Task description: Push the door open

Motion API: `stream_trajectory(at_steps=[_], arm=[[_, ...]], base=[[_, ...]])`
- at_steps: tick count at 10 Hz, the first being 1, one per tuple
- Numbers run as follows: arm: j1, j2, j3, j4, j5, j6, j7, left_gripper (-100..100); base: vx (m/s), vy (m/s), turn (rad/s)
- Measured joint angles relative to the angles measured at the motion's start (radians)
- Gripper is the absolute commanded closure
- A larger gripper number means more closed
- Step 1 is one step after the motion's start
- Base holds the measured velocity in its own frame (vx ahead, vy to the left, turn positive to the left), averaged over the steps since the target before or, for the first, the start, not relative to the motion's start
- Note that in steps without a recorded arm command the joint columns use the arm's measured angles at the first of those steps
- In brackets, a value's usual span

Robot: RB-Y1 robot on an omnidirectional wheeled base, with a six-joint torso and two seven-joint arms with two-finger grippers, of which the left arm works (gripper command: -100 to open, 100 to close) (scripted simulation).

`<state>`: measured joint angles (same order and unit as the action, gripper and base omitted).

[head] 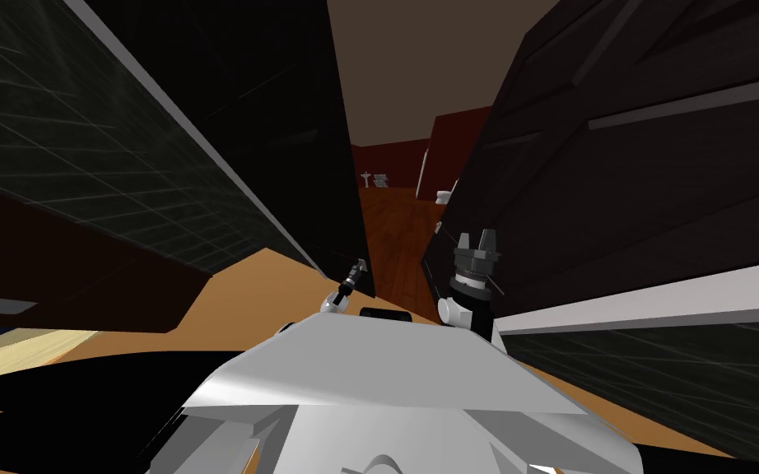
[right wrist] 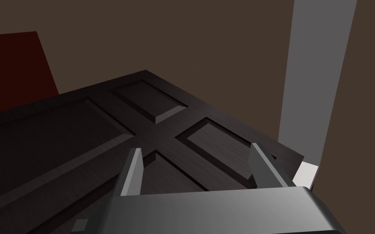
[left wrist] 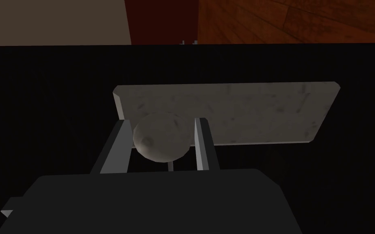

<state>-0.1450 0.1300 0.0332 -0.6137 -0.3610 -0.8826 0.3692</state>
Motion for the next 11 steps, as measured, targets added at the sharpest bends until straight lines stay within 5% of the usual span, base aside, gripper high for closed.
stream_trajectory(at_steps=[5,9,11], arm=[[0.014,-0.010,0.016,-0.009,0.015,0.020,-0.017,100],[-0.011,-0.018,0.053,0.027,0.043,0.006,-0.056,100],[0.013,-0.027,0.063,-0.028,0.052,0.045,-0.065,100]], base=[[0.158,-0.056,0.034],[0.193,-0.098,0.051],[0.156,-0.056,0.037]])
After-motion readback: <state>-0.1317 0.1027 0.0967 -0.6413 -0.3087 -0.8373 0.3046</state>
